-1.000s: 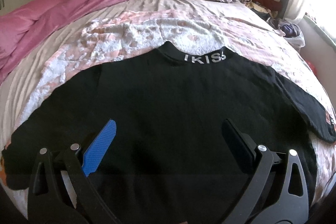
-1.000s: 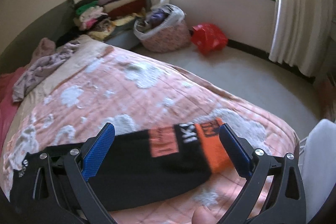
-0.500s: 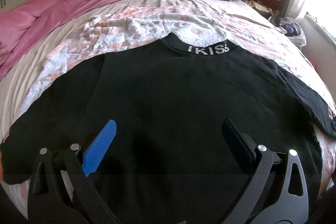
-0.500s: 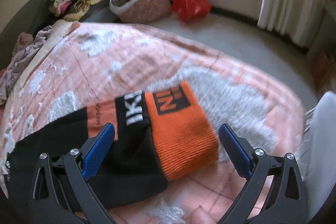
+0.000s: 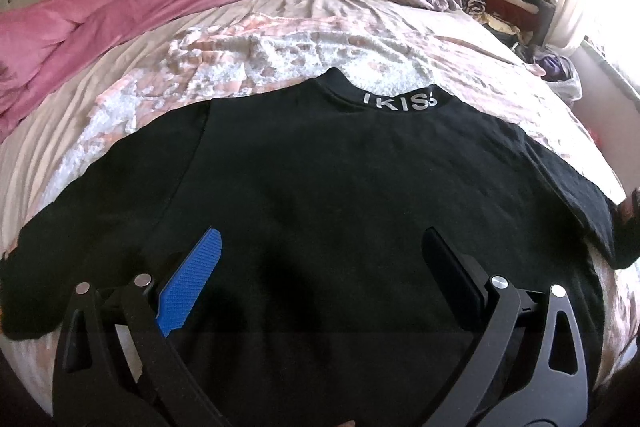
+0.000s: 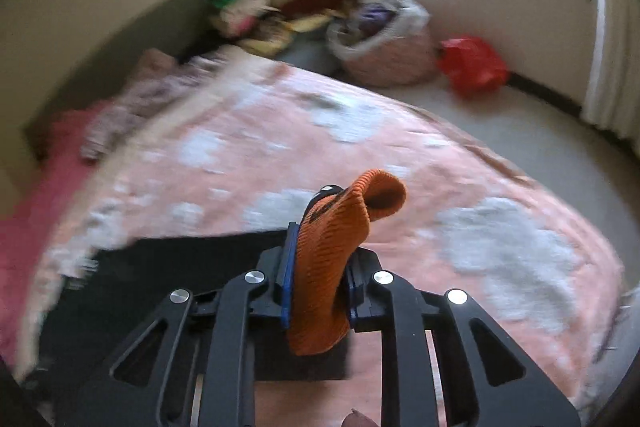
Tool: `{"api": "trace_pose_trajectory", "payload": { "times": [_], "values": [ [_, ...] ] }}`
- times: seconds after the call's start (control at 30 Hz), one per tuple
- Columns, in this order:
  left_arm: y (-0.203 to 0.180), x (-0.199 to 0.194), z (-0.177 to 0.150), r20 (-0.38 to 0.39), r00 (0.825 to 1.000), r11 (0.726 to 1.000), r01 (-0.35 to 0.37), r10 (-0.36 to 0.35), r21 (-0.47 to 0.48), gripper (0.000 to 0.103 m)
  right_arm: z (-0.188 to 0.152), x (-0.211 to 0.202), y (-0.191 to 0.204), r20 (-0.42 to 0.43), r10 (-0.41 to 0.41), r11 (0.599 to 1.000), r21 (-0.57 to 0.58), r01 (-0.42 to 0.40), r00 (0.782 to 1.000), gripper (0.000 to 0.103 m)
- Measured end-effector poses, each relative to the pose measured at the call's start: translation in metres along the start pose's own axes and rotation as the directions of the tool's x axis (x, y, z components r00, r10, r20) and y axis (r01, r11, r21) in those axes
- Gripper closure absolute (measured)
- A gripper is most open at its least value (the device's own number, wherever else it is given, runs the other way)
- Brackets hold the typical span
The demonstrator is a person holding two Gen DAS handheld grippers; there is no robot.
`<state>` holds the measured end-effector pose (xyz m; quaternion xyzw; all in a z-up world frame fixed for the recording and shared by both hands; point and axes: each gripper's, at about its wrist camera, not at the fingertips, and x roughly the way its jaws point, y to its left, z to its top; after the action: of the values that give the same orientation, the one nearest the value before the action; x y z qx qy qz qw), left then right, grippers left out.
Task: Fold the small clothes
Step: 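Lift the held sleeve with the right gripper and carry it across the body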
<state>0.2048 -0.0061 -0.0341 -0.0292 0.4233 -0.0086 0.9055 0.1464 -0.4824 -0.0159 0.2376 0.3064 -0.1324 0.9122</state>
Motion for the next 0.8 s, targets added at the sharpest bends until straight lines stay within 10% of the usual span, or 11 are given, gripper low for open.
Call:
{"api": "trace_pose_trajectory", "payload": {
  "times": [0.37, 0.8],
  "values": [
    [0.020, -0.013, 0.006, 0.016, 1.000, 0.999, 0.011, -0.011, -0.044, 0.009, 0.011, -0.021, 0.138, -0.081, 0.349, 0.917, -0.176, -0.358, 0.933, 0.085],
    [0.063, -0.019, 0.009, 0.039, 0.997, 0.983, 0.075, -0.069, -0.171, 0.009, -0.037, -0.027, 0.274, -0.259, 0.511, 0.743, -0.346, -0.573, 0.819, 0.085]
  ]
}}
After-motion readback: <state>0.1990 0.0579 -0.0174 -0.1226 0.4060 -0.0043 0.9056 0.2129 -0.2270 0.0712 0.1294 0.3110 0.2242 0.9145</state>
